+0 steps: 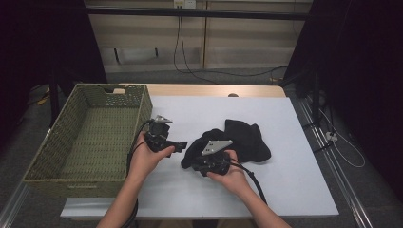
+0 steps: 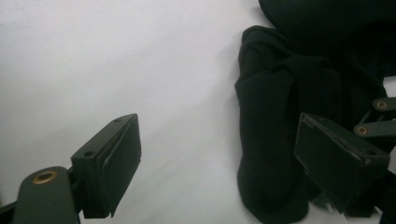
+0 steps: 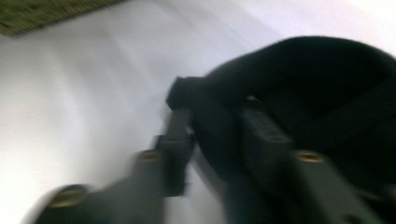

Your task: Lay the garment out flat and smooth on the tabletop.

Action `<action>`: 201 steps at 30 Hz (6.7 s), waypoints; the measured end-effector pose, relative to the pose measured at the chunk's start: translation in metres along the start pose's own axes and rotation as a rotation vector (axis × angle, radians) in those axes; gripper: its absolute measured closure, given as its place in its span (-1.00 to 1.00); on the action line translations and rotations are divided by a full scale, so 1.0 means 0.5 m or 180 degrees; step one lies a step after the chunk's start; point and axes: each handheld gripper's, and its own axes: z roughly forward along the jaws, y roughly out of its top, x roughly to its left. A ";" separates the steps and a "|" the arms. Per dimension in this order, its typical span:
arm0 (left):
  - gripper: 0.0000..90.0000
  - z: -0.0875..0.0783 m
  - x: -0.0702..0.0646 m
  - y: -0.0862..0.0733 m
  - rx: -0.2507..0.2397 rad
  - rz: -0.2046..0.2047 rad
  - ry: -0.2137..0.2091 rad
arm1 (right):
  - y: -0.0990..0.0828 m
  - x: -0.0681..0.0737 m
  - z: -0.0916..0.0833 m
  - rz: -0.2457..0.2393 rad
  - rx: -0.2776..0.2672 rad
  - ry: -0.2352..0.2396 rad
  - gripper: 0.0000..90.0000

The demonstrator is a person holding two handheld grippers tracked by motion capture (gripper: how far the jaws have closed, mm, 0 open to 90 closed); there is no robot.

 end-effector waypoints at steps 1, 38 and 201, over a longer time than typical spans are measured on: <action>-0.67 -0.001 0.000 -0.001 0.0002 -0.0003 0.0010 | 0.000 -0.003 -0.001 0.0003 -0.0010 0.0006 0.84; -0.50 0.124 -0.068 -0.011 0.0385 0.0368 -0.0442 | -0.115 -0.194 -0.276 0.1410 -0.1253 -0.0933 0.87; -0.66 0.066 -0.013 0.033 0.0043 -0.0047 -0.0427 | -0.122 -0.152 -0.266 0.1022 -0.0871 -0.1122 -0.21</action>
